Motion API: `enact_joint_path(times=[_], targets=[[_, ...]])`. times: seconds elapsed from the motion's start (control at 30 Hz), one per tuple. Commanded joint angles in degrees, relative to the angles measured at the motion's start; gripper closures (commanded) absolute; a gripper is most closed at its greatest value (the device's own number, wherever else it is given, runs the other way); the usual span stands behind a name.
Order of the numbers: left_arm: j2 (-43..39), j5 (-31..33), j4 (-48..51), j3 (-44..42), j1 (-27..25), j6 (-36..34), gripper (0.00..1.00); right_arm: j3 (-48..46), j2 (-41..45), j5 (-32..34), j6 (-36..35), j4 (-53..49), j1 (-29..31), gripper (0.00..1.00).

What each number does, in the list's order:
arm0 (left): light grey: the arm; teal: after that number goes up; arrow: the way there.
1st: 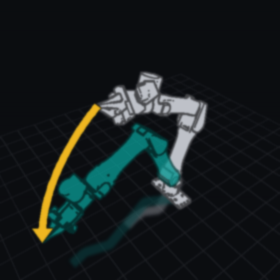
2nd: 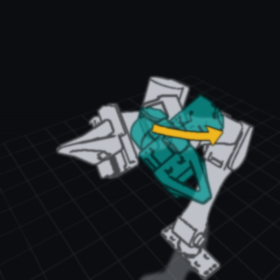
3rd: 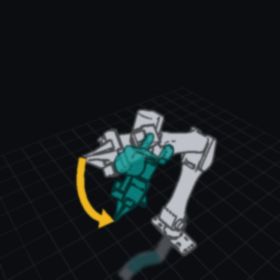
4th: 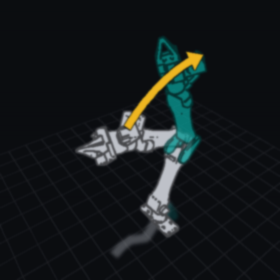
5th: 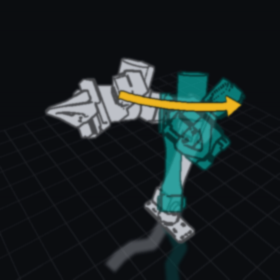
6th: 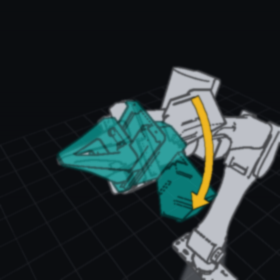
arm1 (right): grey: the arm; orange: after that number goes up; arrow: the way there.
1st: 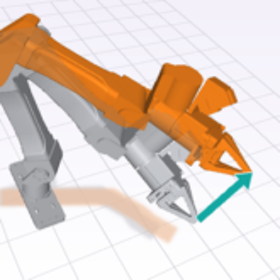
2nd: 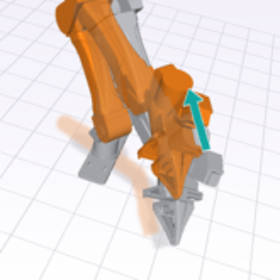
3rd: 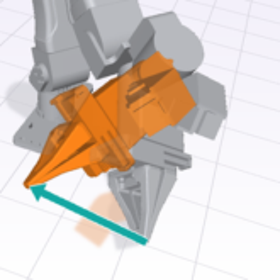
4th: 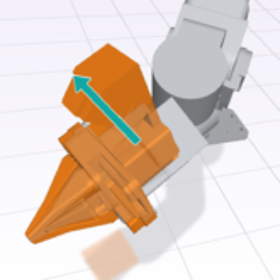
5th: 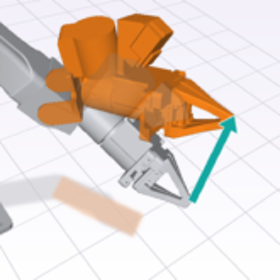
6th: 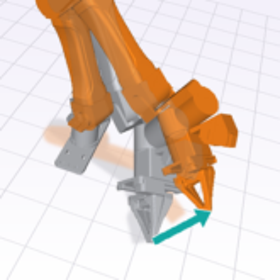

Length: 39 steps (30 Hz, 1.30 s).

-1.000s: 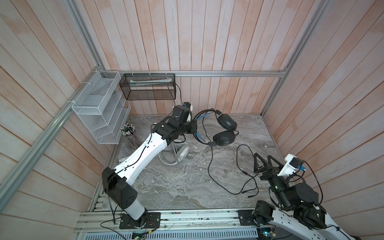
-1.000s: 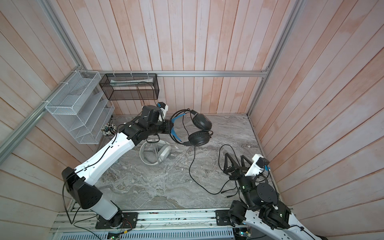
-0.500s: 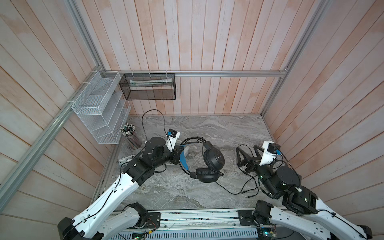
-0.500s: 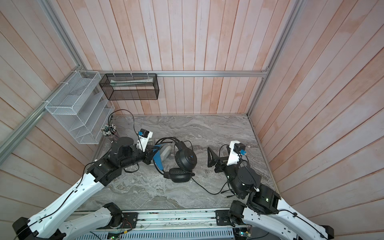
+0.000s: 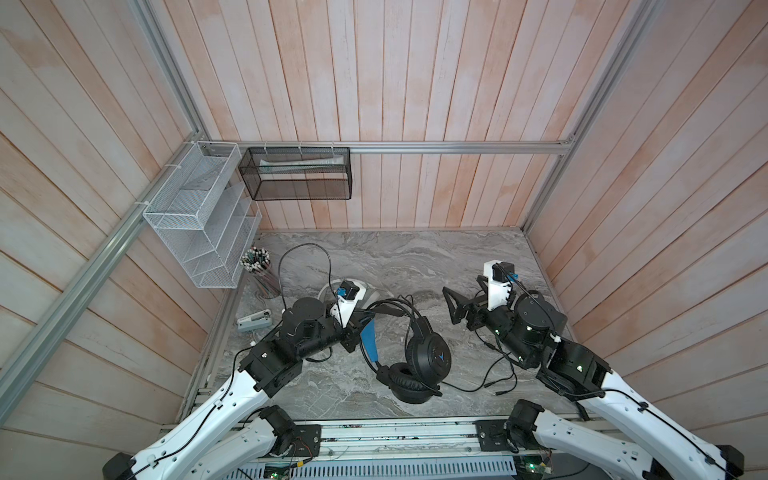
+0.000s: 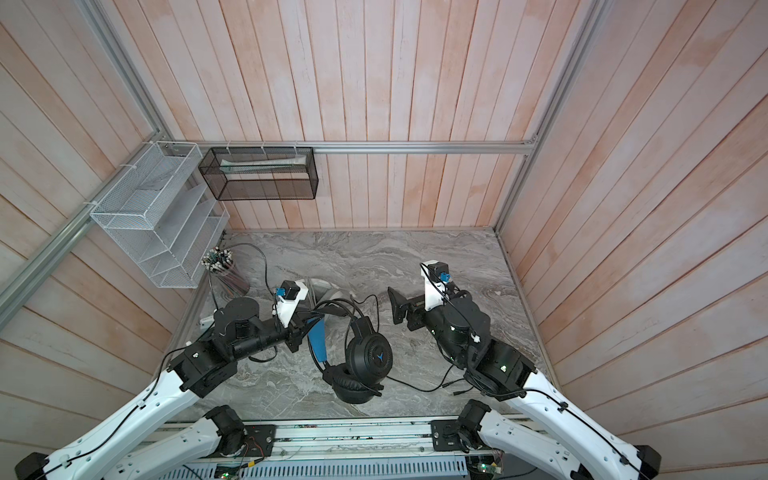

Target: Wrap the headphones

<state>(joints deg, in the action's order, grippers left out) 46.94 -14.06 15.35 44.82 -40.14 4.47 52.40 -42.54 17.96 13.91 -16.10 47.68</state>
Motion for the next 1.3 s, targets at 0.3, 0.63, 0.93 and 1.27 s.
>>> enact_joint_path(times=[0.3,0.63,0.93,1.27], targets=[[-3.5,-5.4,-6.7,-1.8,-0.2,1.2,1.0,-5.7,-3.9,-28.5,0.4,6.8,-8.5,0.0],[-3.4,-8.4,-7.4,-2.3,-0.1,2.0,1.0,-14.3,-6.7,-40.4,2.1,19.7,-8.4,0.01],[-3.1,-10.7,-6.9,-2.1,-0.1,1.8,1.0,-17.6,-11.2,-49.3,3.0,31.5,-6.4,0.02],[-2.0,-11.8,-5.9,-1.5,-0.1,1.6,1.0,-16.9,-11.3,-47.2,0.4,35.3,-4.3,0.2]])
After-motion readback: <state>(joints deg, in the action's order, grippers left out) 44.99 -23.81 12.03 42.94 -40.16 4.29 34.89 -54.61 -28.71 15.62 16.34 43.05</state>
